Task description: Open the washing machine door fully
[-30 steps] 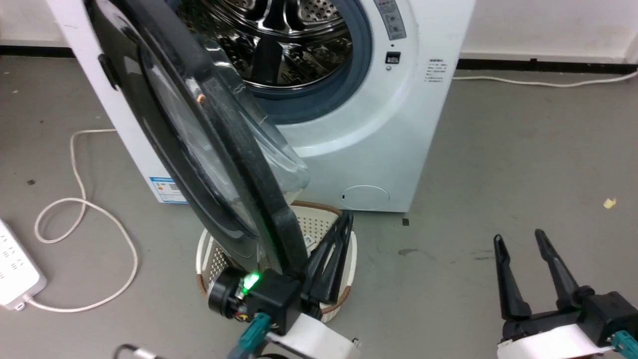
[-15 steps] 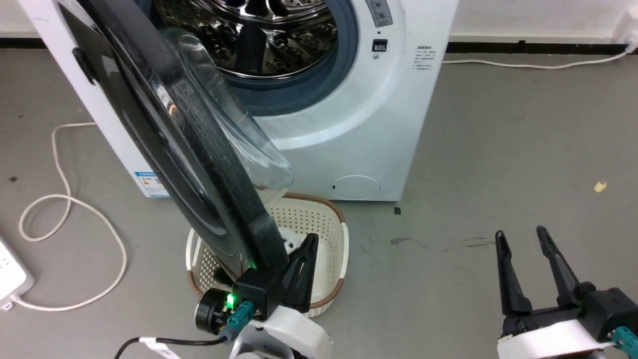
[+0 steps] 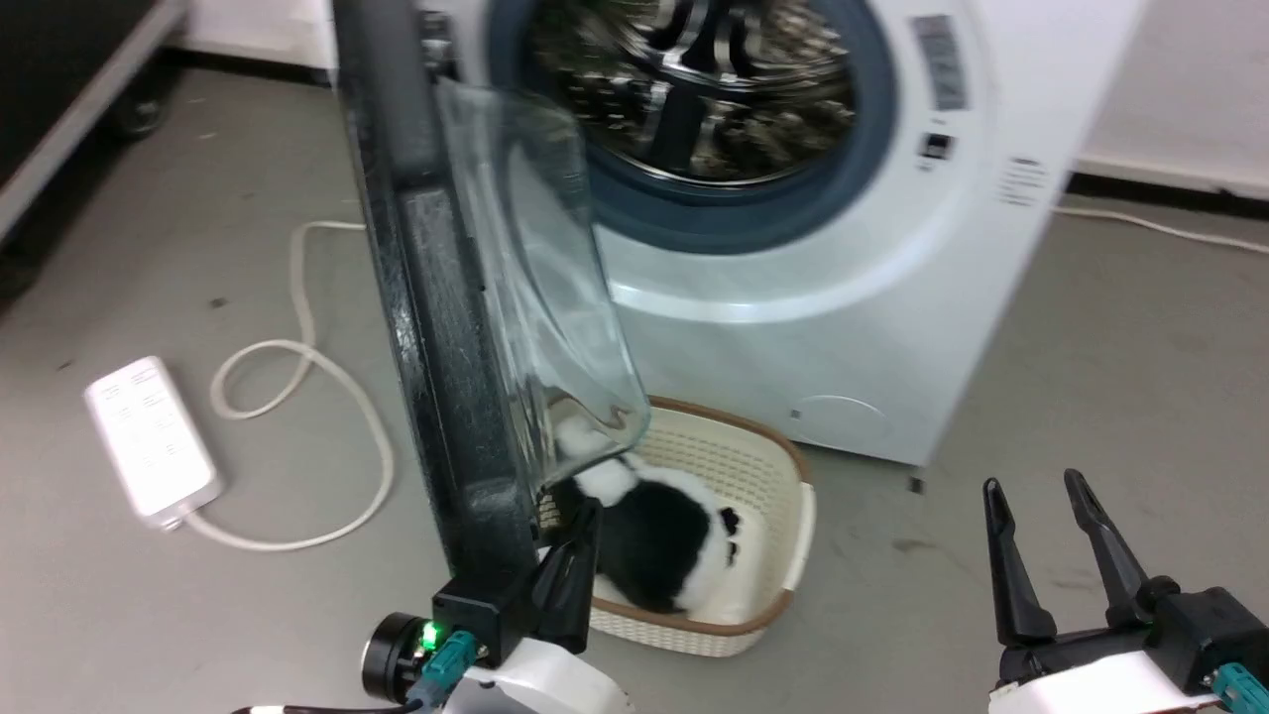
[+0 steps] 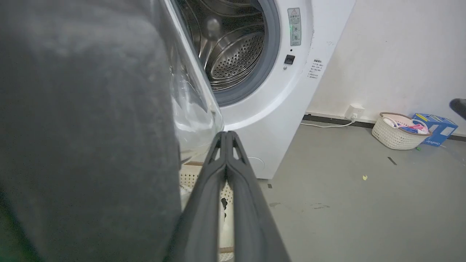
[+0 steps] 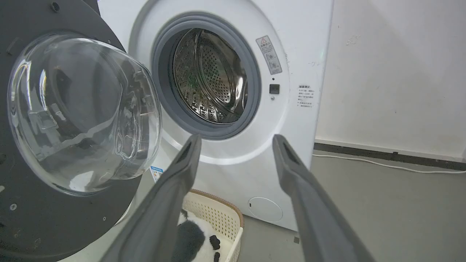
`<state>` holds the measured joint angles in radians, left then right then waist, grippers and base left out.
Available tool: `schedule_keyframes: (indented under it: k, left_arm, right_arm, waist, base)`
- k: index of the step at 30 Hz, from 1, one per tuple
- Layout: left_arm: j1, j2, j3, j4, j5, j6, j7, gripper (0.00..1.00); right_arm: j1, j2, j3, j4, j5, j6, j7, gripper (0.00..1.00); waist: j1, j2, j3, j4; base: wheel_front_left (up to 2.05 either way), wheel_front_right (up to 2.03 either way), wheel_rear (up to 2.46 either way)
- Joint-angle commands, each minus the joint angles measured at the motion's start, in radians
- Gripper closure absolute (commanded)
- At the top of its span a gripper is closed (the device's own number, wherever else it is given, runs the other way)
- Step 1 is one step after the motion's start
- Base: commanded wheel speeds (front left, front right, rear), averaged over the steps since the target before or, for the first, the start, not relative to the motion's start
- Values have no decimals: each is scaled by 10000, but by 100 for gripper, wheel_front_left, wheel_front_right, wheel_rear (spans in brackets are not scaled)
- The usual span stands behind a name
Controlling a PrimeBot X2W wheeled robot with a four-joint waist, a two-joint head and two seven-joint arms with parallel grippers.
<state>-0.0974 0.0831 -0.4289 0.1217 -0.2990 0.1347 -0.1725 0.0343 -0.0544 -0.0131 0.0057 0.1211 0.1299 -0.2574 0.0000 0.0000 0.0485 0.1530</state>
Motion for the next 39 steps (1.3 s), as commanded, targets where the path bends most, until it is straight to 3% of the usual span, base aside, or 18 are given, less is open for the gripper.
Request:
schedule_keyframes:
  k: [1,7,16,21,28,34,39]
  left_arm:
    - [121,113,116,-65,-46,76,-42,100]
    - [208,294,373,-182,-170,243,-7,100]
    - [36,842,1405,-372,-575,604,20,100]
    - [-139,1446,2237,-470,-938,721,262,100]
    - [-626,2593,3564,-263,-1686,478,608,100]
    - [-1409,3254,4786,709,-2755,187,861,100]
    - [-2126,3774,5155,1669,-2908,18,765,100]
  right_arm:
    - [110,41,12,20,-48,8,-43,0]
    - [184,41,25,87,-41,8,-43,0]
    - [-2,41,158,72,-278,8,-43,0]
    - [-207,14,271,38,-460,8,-43,0]
    - [-454,-301,293,-24,-544,8,-38,0]
    - [-613,-594,312,-142,-531,8,12,0]
    - [-735,-783,260,-288,-489,8,100,0]
  waist:
    - [0,0,-115,642]
    - [0,0,-32,1614]
    - [0,0,475,2401]
    - [0,0,908,2396]
    - [0,0,1655,2136]
    - [0,0,2215,1934]
    - [0,0,2637,1757]
  base:
    - [0,0,0]
    - [0,0,0]
    - [0,0,0]
    - [0,0,0]
    - [0,0,0]
    - [0,0,0]
    - [0,0,0]
